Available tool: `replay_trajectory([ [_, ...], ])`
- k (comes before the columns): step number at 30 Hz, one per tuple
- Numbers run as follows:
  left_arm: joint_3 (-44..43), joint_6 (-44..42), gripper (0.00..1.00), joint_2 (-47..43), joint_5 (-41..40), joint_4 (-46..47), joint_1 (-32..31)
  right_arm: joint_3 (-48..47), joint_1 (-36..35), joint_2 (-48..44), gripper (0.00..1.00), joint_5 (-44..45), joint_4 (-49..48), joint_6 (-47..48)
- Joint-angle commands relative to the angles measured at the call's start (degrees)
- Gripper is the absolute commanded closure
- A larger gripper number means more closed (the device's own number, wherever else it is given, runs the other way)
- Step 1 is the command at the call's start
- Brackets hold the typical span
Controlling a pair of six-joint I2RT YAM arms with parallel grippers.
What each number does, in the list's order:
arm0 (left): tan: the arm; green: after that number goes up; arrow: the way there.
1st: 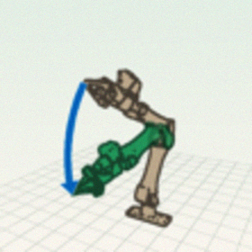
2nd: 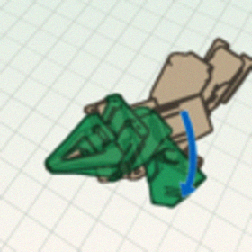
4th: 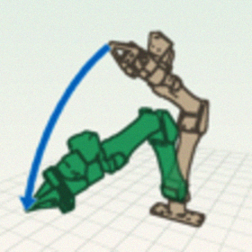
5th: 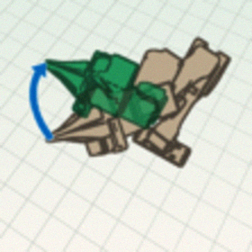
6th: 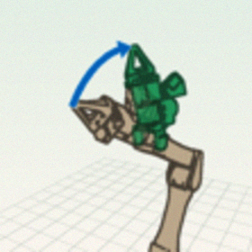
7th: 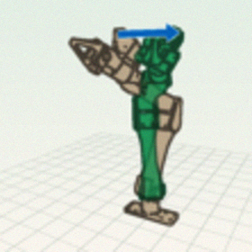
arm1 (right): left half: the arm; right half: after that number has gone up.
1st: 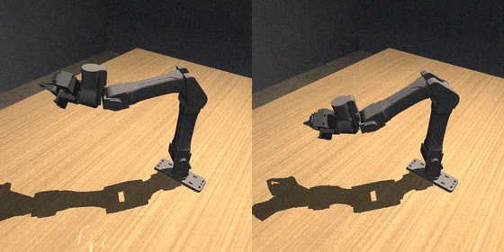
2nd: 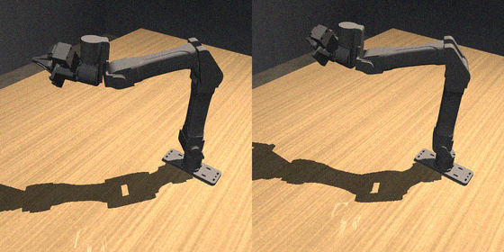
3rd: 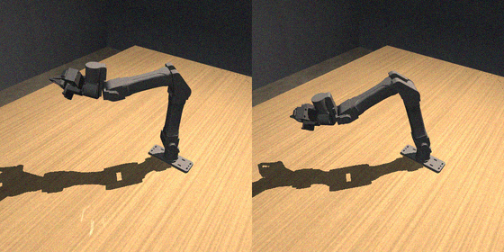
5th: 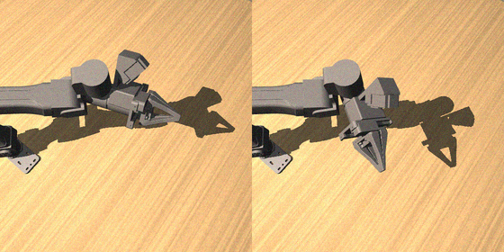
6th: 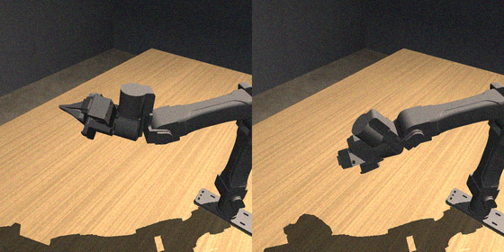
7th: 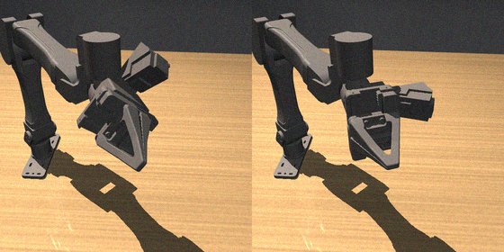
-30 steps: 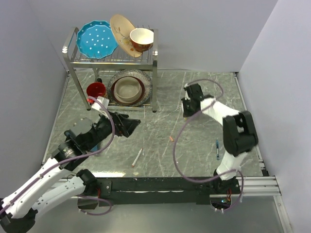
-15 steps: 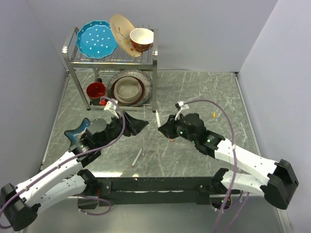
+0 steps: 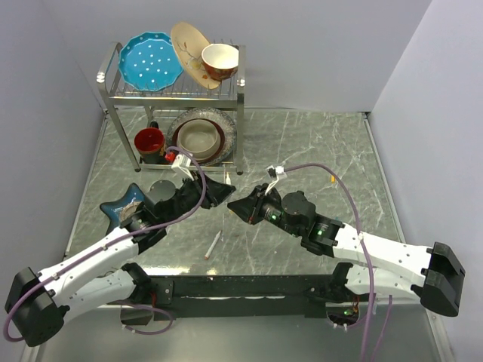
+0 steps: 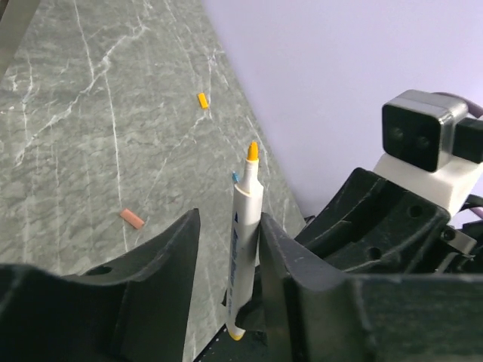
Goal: Insert the pens into the pen caps
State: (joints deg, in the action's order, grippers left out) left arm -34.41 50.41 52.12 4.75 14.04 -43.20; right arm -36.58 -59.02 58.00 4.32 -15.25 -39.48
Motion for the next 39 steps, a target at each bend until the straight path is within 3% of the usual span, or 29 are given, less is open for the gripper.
replay_trajectory([
  [1,0.58,-0.84,0.64,-1.40,1.31,3.71,-0.22,0.80,-0.92,-0.17,1.00,4.12,-6.20,-1.65],
  [5,1.01,-0.75,0.58,-1.32,2.89,4.85,-0.22,0.63,-1.27,0.10,1.00,5.70,-6.73,-1.82],
  [10,1.54,-0.75,0.63,-0.79,3.94,5.82,-0.22,1.42,-1.44,-0.69,1.00,7.46,-7.69,-2.26],
  [13,1.54,-0.93,0.73,-0.61,4.30,6.78,-0.22,1.25,-1.62,-0.43,1.00,7.20,-8.22,-2.70],
  [14,1.54,-1.02,0.82,-0.35,4.82,7.40,-0.22,1.16,-1.62,-0.34,1.00,6.94,-8.31,-2.62],
  [16,1.37,-1.11,0.93,-0.26,5.35,7.75,-0.22,0.98,-1.79,-0.08,1.00,5.45,-8.83,-2.44],
  [18,1.02,-1.81,0.99,-0.44,5.70,7.23,-0.22,0.98,-1.80,-0.08,0.93,4.13,-9.01,-1.82],
  [19,0.84,-2.24,0.99,-0.61,5.71,6.79,-0.22,0.89,-1.80,-0.25,0.80,3.34,-8.40,-1.56],
  [22,-1.26,-4.70,0.99,-1.93,4.13,1.63,-0.22,0.72,-1.80,-1.48,0.58,4.38,-4.99,-0.16],
  [28,-11.36,-13.84,0.99,-5.01,-1.85,-11.83,-0.22,-2.00,-0.92,-5.79,0.44,17.72,10.19,6.86],
  [31,-15.85,-19.20,0.99,-5.97,-3.69,-18.69,-0.22,-5.86,4.07,-5.88,0.44,25.11,19.59,10.04],
  [39,-18.06,-32.48,0.99,-8.96,0.86,-27.66,-0.22,-11.14,32.87,0.08,0.45,24.69,28.25,12.42],
])
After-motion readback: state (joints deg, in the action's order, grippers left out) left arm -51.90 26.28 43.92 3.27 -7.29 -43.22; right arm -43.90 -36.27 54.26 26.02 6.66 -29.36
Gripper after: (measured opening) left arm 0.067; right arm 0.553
